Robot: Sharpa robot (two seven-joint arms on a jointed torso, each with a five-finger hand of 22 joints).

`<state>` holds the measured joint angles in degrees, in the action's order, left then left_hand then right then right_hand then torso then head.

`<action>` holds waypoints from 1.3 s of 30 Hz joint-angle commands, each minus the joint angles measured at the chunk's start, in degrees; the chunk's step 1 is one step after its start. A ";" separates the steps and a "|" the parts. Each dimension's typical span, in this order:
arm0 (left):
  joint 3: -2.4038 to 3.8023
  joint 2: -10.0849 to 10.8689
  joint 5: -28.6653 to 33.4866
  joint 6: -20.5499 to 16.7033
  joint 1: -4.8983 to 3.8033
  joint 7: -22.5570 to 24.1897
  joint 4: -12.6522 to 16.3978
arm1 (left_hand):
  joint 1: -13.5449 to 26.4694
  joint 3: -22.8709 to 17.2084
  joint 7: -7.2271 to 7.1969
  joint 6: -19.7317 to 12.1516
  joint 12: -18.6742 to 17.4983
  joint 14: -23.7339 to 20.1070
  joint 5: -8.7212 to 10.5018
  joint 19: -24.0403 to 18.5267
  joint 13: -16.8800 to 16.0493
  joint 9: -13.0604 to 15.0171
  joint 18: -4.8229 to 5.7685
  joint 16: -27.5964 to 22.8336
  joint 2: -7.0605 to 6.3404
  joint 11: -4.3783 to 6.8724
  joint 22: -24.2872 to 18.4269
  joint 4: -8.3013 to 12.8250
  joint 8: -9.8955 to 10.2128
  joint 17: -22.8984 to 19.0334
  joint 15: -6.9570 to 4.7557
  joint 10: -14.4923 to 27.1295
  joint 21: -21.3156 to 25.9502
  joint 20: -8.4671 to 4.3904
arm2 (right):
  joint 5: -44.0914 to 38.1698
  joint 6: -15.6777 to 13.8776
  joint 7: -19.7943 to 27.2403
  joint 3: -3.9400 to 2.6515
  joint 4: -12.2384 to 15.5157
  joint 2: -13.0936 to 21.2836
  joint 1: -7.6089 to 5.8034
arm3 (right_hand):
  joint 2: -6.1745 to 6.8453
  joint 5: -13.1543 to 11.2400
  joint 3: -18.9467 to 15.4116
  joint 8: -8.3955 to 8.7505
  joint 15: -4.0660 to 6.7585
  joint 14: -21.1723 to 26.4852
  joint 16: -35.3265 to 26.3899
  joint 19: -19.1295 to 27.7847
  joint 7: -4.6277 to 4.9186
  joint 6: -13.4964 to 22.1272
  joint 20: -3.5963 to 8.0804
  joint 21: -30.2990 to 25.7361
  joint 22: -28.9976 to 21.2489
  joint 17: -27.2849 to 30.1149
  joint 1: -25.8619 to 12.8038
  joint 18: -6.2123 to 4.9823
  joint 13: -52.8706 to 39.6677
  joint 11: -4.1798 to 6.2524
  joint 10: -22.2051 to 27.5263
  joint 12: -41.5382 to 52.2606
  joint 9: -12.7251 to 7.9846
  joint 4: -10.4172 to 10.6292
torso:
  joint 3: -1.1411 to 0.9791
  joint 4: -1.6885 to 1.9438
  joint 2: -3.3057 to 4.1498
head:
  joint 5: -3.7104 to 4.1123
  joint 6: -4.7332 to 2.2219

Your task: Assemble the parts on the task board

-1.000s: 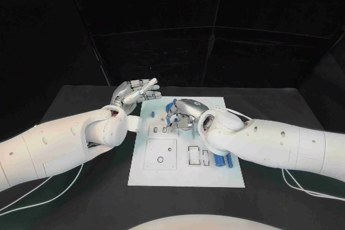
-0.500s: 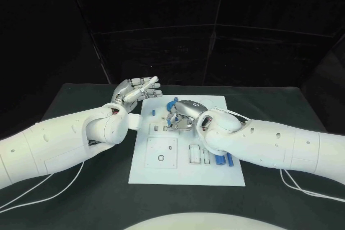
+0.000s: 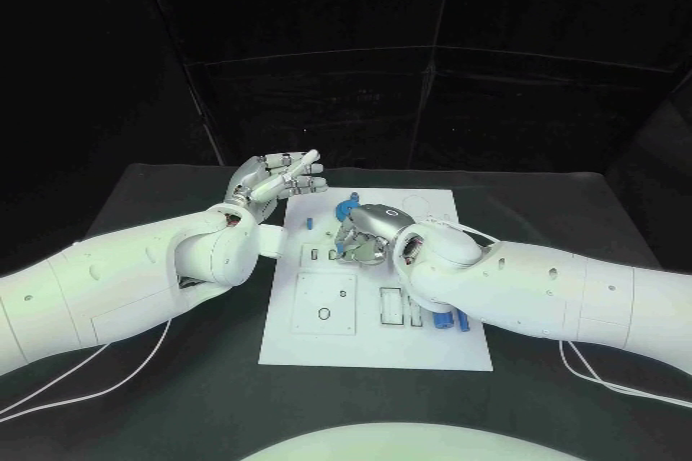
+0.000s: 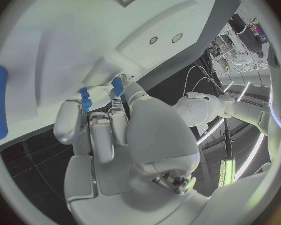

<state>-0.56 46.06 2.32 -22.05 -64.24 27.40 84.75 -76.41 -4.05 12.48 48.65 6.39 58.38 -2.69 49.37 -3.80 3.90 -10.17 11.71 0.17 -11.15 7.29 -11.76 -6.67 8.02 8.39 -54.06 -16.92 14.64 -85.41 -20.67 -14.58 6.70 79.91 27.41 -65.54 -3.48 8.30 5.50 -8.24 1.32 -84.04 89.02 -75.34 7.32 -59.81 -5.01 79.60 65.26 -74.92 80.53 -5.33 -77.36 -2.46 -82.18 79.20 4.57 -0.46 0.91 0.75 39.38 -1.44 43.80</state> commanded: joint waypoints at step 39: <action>0.06 -0.03 -0.34 0.57 -0.12 0.29 0.05 | 0.02 -0.01 1.70 0.46 0.13 0.43 0.00 0.43 -0.04 0.02 -0.21 -0.02 0.54 -0.04 -0.07 0.46 0.25 0.08 0.03 -0.36 0.33 0.01 | -1.39 5.32 -1.74 0.04 -0.51 -0.12 0.45 | 1.31 -0.38 0.65 1.18 -0.51 -5.43 0.04 0.47 0.87 1.30 -0.40 -0.37 -0.65 -12.81 -1.44 0.19 -1.98 -0.81 0.66 -1.10 -0.50 -0.10 | 0.01 0.01 -0.01 | -0.21 0.53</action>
<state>-0.56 46.06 2.32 -22.02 -64.25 27.36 84.72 -76.41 -4.05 12.48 48.65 6.39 58.38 -2.69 49.37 -3.79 3.91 -10.17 11.71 0.17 -11.16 7.31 -11.76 -6.67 8.05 8.39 -54.06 -16.92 14.64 -86.20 -17.93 -15.24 6.47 79.40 27.23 -65.35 -2.42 8.00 5.91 -7.43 1.32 -84.04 89.02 -75.13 8.05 -58.67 -5.23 79.60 64.66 -74.90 79.45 -5.33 -78.44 -3.07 -81.57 78.31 4.16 -0.37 0.91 0.73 39.36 -1.65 44.34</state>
